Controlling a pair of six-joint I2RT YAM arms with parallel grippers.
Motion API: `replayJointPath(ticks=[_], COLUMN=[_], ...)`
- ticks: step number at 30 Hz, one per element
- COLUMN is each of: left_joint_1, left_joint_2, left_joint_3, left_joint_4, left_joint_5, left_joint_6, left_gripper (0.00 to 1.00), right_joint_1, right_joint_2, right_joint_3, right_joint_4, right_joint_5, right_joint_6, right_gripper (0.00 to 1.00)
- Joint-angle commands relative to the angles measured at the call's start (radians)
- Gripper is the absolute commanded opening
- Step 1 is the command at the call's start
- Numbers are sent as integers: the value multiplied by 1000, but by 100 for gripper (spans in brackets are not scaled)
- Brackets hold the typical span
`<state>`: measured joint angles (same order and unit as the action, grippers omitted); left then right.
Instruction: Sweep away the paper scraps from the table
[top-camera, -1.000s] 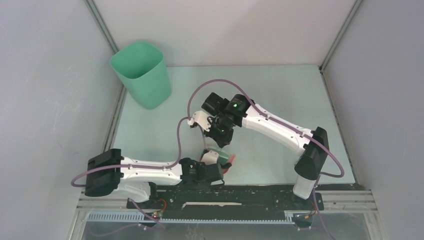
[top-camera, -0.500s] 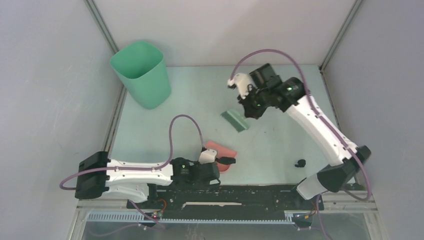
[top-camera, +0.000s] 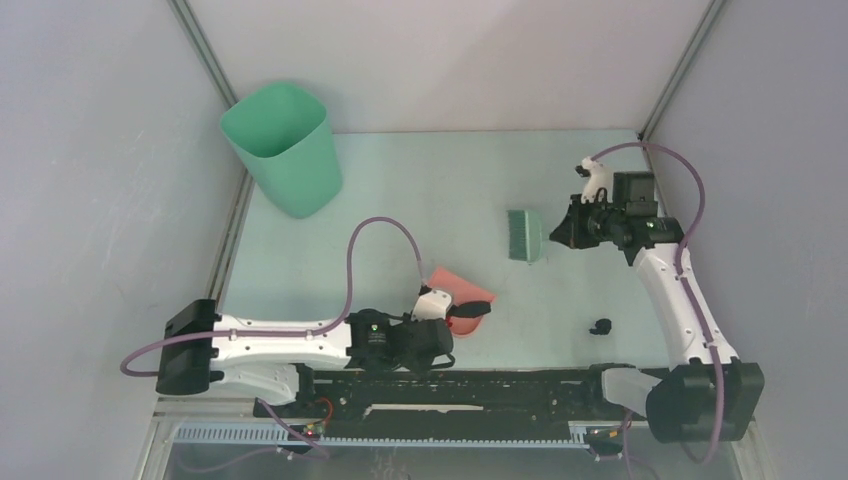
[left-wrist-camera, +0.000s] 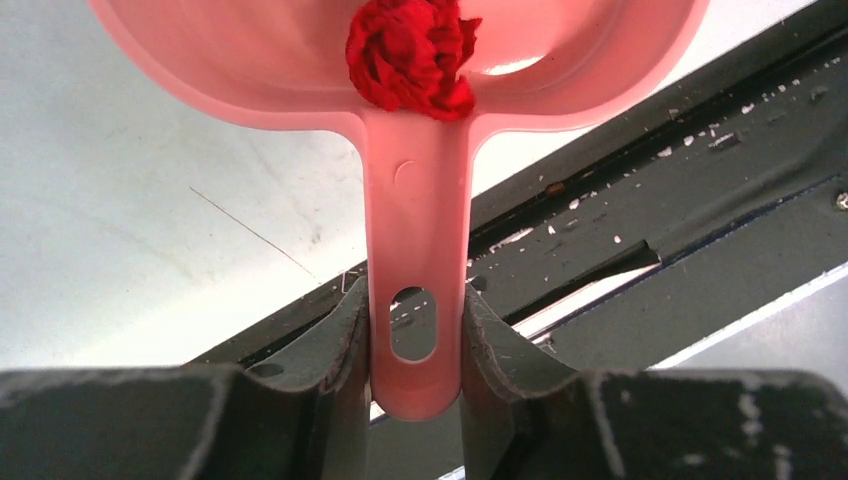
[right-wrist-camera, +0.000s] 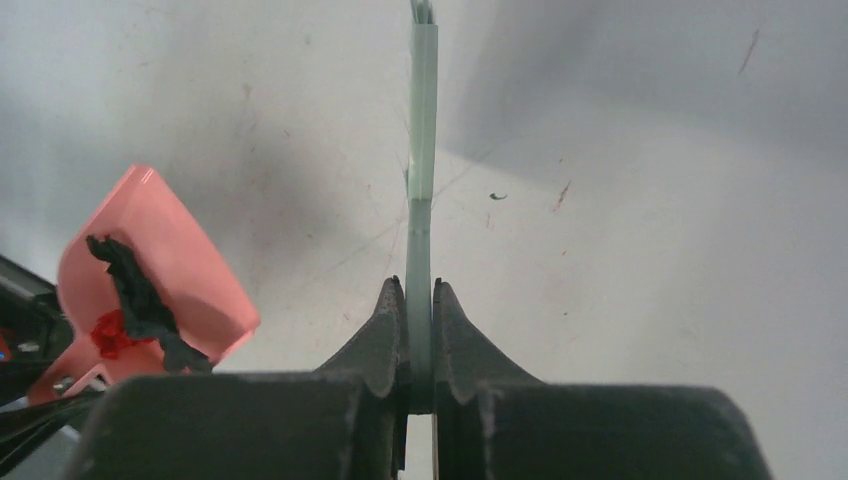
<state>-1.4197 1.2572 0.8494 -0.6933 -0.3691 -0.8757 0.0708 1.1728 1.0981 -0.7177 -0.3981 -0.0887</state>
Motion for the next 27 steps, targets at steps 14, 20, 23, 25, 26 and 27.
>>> replayJointPath(ticks=[14,20,23,25,26,27], left_joint_1=[38,150,232,270,285,302], left_joint_2=[142,193,197,206,212,220], left_joint_3=[165,214,259,310,338,362], left_joint_4=[-1,-20,-17,-44,-60,-73], left_joint_5=[19,36,60,55,51,48], left_joint_6=[164,204,255,289,306,322], left_gripper=[0,0,0,0,0,0], right_joint_1=[-143,-169,-170,-172,-172,-171], right_joint_2=[-25,-20,-33,-47,-51,-53], right_joint_3=[-178,-178,-178,-178,-178,-179], right_joint_4=[257,256,260,263,264,265], right_joint_5=[-385,-404,-372,-345,-341,-339], right_joint_6=[-13,-16,-12,-10,-10,-11], right_gripper=[0,0,0,0,0,0])
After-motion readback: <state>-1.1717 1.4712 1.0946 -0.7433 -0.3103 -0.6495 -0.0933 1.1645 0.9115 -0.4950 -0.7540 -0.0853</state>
